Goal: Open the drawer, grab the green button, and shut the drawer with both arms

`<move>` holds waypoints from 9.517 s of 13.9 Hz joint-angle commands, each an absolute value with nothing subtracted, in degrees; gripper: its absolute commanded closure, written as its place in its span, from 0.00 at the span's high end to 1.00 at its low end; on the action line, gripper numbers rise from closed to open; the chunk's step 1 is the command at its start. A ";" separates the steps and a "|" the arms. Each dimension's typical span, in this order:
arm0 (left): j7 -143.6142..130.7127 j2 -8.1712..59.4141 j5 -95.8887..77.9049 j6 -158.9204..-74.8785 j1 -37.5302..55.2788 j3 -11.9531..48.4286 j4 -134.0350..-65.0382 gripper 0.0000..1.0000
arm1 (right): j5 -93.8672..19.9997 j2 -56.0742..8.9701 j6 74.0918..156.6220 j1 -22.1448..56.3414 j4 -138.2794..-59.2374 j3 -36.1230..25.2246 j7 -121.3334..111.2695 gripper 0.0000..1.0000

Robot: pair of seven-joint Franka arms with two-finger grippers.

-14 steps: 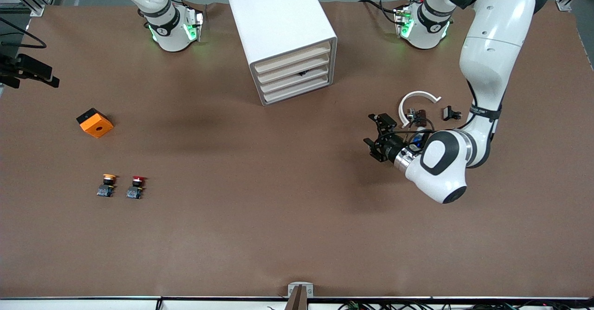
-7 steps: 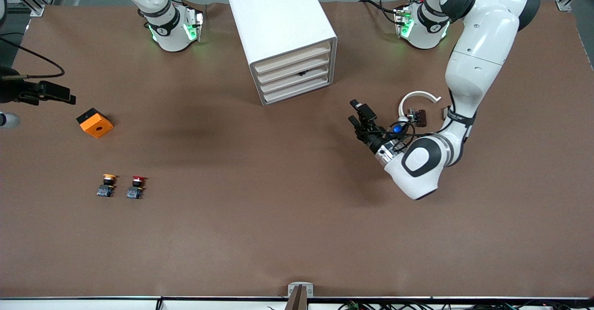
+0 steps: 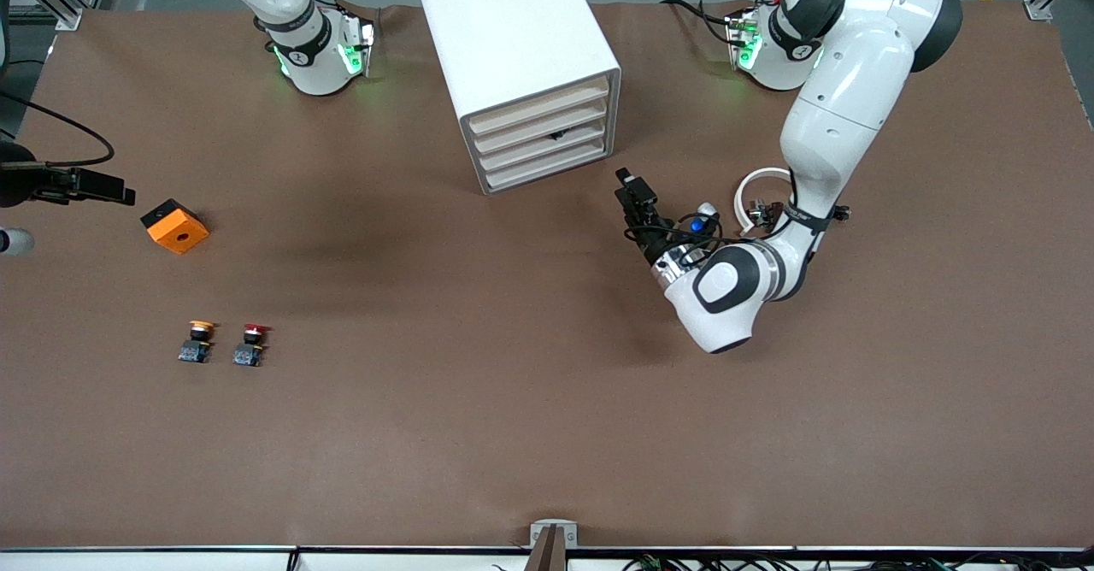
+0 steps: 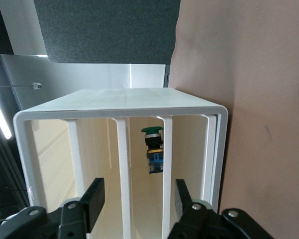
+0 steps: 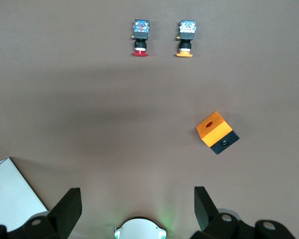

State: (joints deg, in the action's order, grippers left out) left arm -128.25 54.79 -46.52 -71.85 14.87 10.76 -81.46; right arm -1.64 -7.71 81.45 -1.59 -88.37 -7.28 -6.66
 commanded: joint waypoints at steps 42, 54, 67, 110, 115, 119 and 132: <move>-123.75 54.49 -44.21 -72.60 28.22 10.55 -90.27 0.01 | -5.09 -8.61 81.91 10.20 -86.57 -5.98 32.61 1.00; -122.08 55.63 -44.30 -76.11 17.94 10.20 -85.00 0.07 | -8.52 -8.70 86.92 16.61 -87.71 -5.89 49.72 1.00; -120.85 56.69 -45.62 -78.13 13.71 10.28 -80.51 0.15 | -9.23 -17.21 106.51 38.74 -88.42 -5.98 78.46 1.00; -52.74 42.19 -6.42 -109.42 15.73 6.59 -73.83 1.00 | -0.97 -38.94 124.10 61.79 -84.64 -5.98 87.80 1.00; -48.16 42.54 -6.59 -114.87 15.29 6.68 -73.83 1.00 | -0.79 -39.90 124.10 62.31 -84.64 -5.98 87.36 0.87; -47.29 42.80 -6.42 -114.96 15.38 6.68 -73.83 1.00 | -0.88 -40.25 124.89 62.58 -84.64 -5.98 87.28 0.74; -47.20 43.86 -4.57 -116.80 15.21 6.77 -74.36 1.00 | -1.93 -39.73 123.23 61.53 -80.25 -5.89 87.54 0.00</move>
State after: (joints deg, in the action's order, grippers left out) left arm -48.13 43.99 -5.54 -115.41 14.95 7.17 -73.85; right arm -1.52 -39.48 125.17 61.88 -82.88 -5.85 87.36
